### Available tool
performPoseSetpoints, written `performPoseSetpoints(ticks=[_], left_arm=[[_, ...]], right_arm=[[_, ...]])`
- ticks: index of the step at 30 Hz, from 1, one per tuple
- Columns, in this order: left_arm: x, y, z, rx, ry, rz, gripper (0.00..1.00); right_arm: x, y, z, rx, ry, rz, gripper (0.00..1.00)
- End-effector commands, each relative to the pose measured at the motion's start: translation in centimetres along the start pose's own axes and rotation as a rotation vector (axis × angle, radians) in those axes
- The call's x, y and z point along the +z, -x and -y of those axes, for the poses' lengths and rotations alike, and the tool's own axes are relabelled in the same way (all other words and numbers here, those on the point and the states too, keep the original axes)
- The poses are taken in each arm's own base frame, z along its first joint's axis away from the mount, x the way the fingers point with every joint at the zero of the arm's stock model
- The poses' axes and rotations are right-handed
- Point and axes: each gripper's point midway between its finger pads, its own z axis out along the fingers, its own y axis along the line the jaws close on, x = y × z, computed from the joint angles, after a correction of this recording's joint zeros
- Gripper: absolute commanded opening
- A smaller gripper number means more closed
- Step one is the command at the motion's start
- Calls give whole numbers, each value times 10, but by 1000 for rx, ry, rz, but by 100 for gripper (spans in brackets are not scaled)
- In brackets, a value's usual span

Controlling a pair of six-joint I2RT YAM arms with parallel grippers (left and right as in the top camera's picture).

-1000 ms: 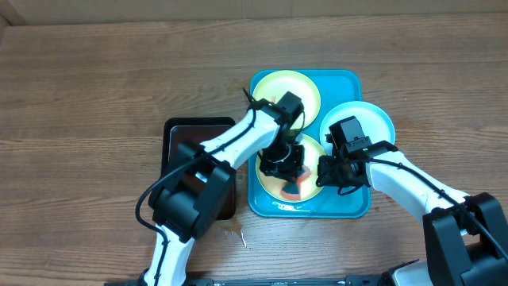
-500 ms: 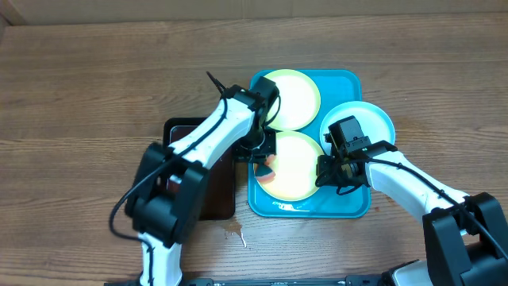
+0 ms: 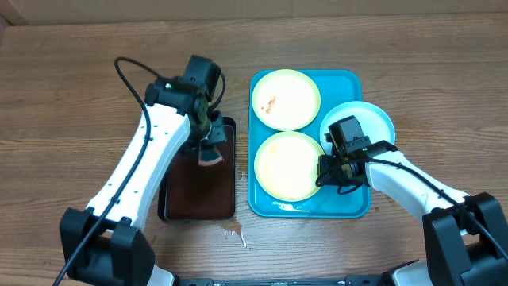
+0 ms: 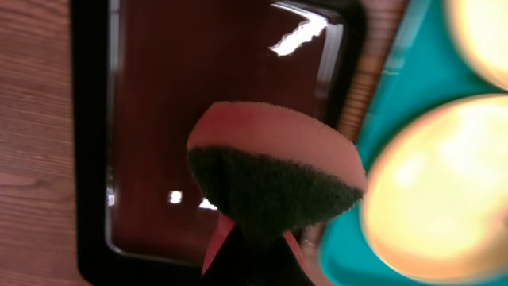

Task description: Clean dirty plates on tray and stack at the side

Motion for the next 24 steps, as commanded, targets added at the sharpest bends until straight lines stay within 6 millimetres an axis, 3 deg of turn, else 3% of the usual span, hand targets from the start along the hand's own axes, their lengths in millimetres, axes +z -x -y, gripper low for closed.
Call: performPoseSetpoints(ticks=[1,5,9,11,13,14,20,24], left_arm=[[49,-18,-26,0,119,-65,4],[88,-37,-31,-14,97,-116,4],[104,-42,-36,-27,91,-113,6],[103,-40,-34,-40,65,-117,27],[100,-38,-29,-49,29,-126,45],[97,-36,-27,-53,11,-131,49],[61,-11,-28,-127,-66,-124,59],[22,12,-37,-150,-93,-68,63]], right_arm=[[2,8,11,0,-58,32,18],[2,6,11,1,-62,24,17],[2,-2,15,5,-75,-9,12],[1,-7,17,7,-84,-29,6],[-1,-10,18,9,-91,-45,4],[-4,-10,17,10,-94,-53,4],[-42,11,8,-8,-148,-33,4],[-75,35,-18,-91,-146,19,4]])
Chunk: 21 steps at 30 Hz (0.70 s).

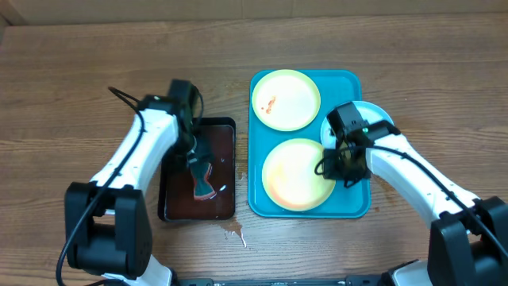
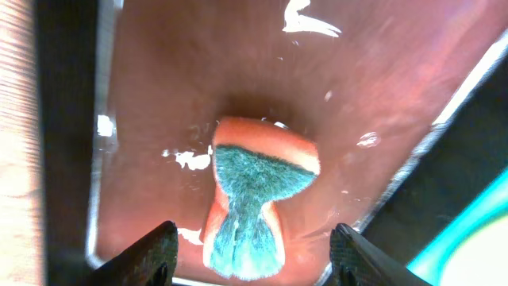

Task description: Clean dirty plates on tray and stack at the side

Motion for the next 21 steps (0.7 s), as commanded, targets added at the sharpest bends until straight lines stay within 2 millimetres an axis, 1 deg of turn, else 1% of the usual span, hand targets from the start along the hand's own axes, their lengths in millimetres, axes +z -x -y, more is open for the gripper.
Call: performPoseSetpoints(ticks=[1,2,3,5,7,8,12,15,17,21], left_arm=[[-52,22,5,5,-89,106,63],[-65,26,4,4,-99,127,64],[-82,30,3,-1,-113,158,65],[-107,36,0,-13,-136,208,68],[-133,41,-5,-30,-161,267,73],[-160,45,-10,-42,-194,326,77],[-208,43,-22,-70,-259,431,85],[-229,39,-29,-81,-278,492,90],[-238,35,-32,-84,-284,522,92],[-247,29,-34,-78,-293,549,96]], right_arm=[[-43,36,-22,-103,-18,147,4],[-53,41,-27,-128,-31,175,4],[-70,51,-38,-185,-53,230,4],[-90,61,-54,-262,-67,300,4],[-107,69,-73,-329,-73,375,4],[-119,75,-92,-395,-76,447,4],[-131,78,-126,-519,-102,569,4],[-134,75,-148,-553,-86,614,4],[-132,72,-163,-578,-64,631,4],[-124,66,-189,-618,-32,652,4]])
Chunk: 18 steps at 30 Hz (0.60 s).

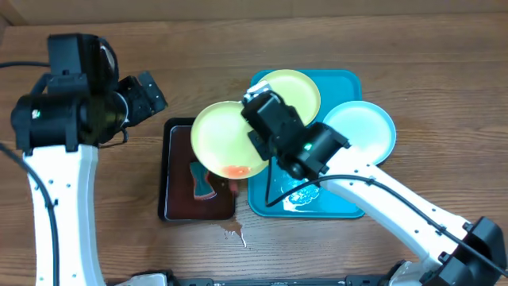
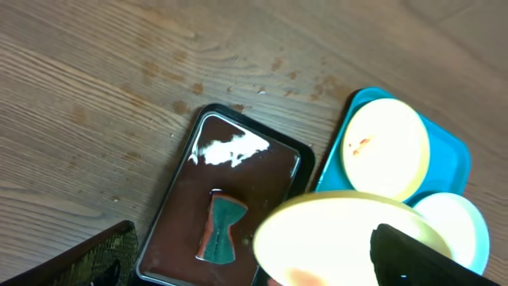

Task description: Clean dirty plates on tray and stack at the side

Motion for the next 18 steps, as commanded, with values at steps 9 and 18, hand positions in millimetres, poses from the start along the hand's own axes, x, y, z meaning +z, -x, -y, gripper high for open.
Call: performPoseSetpoints(ticks=[9,18], left_arm=[[-10,-2,2,46,-16,5,97],[-10,0,-3,46,16,19,100]], right_arm=[[18,15,-20,-63,-143,75,4],[-19,29,-29,-137,-392,215,4]])
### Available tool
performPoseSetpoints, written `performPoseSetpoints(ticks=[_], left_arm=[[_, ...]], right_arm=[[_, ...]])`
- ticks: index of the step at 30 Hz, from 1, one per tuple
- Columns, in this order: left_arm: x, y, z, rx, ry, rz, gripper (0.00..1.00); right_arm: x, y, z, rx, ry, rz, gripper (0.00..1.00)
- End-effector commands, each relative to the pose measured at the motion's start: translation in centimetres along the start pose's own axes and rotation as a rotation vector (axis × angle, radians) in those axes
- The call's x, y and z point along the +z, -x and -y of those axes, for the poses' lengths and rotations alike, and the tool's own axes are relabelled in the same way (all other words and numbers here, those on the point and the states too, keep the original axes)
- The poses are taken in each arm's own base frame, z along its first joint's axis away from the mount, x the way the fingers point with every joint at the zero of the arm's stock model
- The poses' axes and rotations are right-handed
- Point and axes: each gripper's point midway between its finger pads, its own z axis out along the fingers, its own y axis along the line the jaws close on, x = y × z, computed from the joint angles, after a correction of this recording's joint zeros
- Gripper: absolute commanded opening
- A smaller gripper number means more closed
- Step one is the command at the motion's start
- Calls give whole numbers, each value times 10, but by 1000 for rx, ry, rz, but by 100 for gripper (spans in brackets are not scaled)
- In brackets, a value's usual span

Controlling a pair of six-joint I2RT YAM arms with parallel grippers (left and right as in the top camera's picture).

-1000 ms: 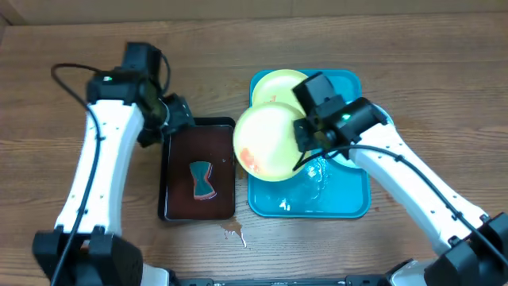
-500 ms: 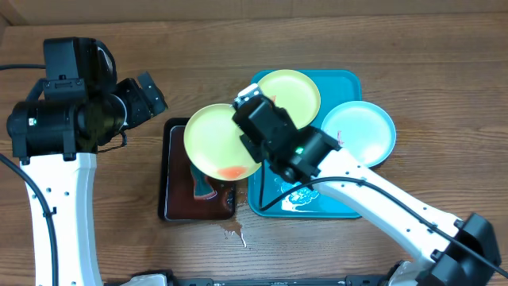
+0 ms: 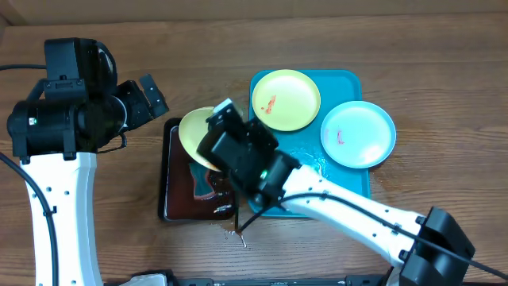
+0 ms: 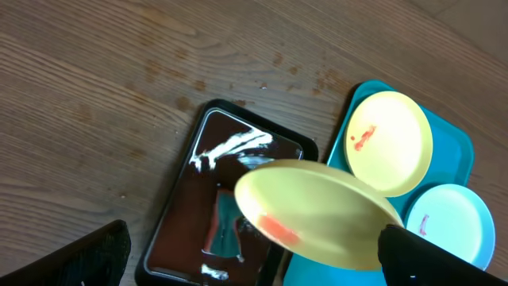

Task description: Clean dirty plates on tray and stack at the side

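Observation:
My right gripper is shut on a yellow plate with a red smear, held tilted over the dark basin. An orange and green sponge lies in the basin, partly under the plate. My left gripper is raised to the left of the basin, open and empty. On the teal tray rests a second yellow plate with a red stain. A light blue plate with a small stain overlaps the tray's right edge.
The basin holds dark liquid. A small spill marks the wooden table in front of it, and wet patches show on the tray's bare part. The right arm's forearm crosses above the tray's front.
The right gripper and its yellow plate have moved left, from above the basin's right edge and the tray to over the basin. The left arm has hardly moved.
My left gripper held the sponge over the basin while the right gripper was at the near yellow plate on the tray. Then the sponge lay in the basin, released. Later the left arm was raised aside and the plate was aloft; now it is over the basin.

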Motion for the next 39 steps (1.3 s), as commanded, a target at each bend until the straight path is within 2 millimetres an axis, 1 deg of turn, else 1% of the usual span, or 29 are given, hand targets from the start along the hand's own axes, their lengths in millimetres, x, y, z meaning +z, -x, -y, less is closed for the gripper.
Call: performPoseSetpoints(ticks=[1,9,14,39], left_arm=[[-5,5,-2,20,14,25,100],[-5,6,-3,20,23,30,100],[-5,6,-3,20,24,30,100],[-5,6,-4,20,24,29,100]], right_arm=[[-26,20,15,2,-160,94,4],[-57,28,9,-40,-279,173,4],[-67,30,9,-53,-318,198,4],[-68,30,7,-54,-315,200,4]])
